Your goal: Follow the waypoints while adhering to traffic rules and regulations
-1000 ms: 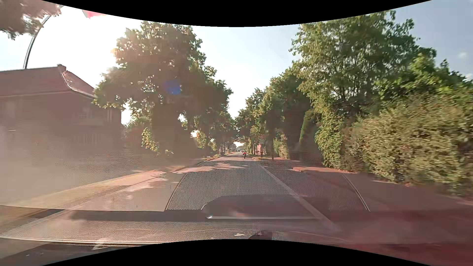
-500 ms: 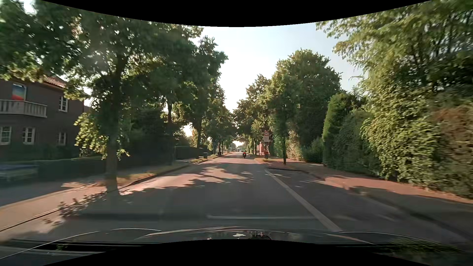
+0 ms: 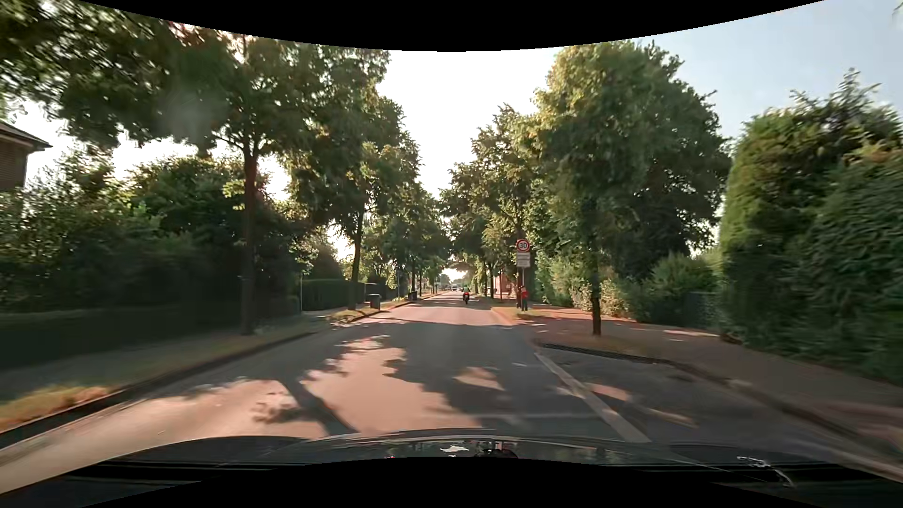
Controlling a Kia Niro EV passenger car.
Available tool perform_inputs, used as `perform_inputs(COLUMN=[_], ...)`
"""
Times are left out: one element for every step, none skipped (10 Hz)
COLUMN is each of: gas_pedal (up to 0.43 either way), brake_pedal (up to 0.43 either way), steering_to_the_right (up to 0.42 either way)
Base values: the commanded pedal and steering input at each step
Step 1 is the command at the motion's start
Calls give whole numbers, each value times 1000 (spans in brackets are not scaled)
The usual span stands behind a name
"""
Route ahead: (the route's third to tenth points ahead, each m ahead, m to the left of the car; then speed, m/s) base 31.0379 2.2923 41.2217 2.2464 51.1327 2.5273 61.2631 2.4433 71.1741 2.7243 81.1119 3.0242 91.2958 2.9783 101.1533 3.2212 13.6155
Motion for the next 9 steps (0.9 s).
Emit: perform_inputs(gas_pedal=[189, 189, 189, 189, 189, 189, 189, 189, 189], brake_pedal=[0, 0, 0, 0, 0, 0, 0, 0, 0], steering_to_the_right=[-1, -1, -1, -1, -1, -1, -1, -1, -1])
